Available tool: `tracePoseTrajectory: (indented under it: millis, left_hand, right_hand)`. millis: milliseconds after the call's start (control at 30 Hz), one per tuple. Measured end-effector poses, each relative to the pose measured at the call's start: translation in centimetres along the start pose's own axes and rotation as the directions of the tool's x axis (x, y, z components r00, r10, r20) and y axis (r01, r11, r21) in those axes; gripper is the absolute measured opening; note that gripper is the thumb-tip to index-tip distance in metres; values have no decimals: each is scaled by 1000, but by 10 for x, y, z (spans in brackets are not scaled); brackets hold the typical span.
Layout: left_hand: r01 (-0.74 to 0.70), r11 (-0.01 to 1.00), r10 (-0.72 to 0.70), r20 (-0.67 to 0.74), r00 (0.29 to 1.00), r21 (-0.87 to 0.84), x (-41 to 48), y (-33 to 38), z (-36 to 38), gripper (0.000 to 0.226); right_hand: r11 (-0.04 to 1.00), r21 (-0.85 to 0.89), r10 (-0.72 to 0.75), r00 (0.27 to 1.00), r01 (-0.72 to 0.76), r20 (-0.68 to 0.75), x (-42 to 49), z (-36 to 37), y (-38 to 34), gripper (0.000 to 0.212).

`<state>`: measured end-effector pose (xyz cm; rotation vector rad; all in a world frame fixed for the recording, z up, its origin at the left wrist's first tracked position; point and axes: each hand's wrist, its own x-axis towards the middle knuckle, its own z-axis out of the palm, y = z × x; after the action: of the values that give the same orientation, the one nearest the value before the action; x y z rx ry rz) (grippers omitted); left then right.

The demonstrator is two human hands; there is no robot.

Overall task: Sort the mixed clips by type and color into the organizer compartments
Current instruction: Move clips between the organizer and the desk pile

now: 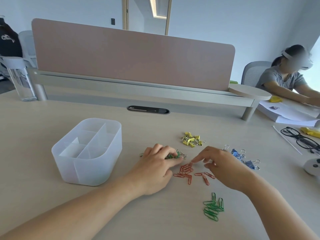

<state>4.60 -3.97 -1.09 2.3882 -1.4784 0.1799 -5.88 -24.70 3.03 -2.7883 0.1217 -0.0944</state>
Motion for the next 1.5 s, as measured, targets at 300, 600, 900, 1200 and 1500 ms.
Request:
tracePoseTrajectory:
  millis: [300, 600, 900, 1200, 1500]
  left_hand:
    - [-46, 998, 48, -58, 997, 30, 1, 10, 3, 54]
    - [-55, 998, 54, -30, 998, -43, -6, 13, 5, 64]
    - [-34, 976, 10, -113, 994, -214, -7, 14, 0, 37]
    - [-42, 980, 17, -126, 992, -195, -15, 8, -9, 12]
    - [24, 948, -55, -88, 995, -318, -7, 10, -2, 5]
  right_hand:
    - [960, -2, 279, 957, -280, 80, -14, -22, 3, 12]
    - [948, 123, 269, 947, -292, 176, -10, -13, -7, 11]
    - [968, 220, 121, 993, -119, 2, -1, 4, -19, 10]
    - [996, 90, -25, 998, 30, -60, 3, 14, -8, 33]
    - [989, 138, 55, 995, -43, -85, 6, 16, -1, 15]
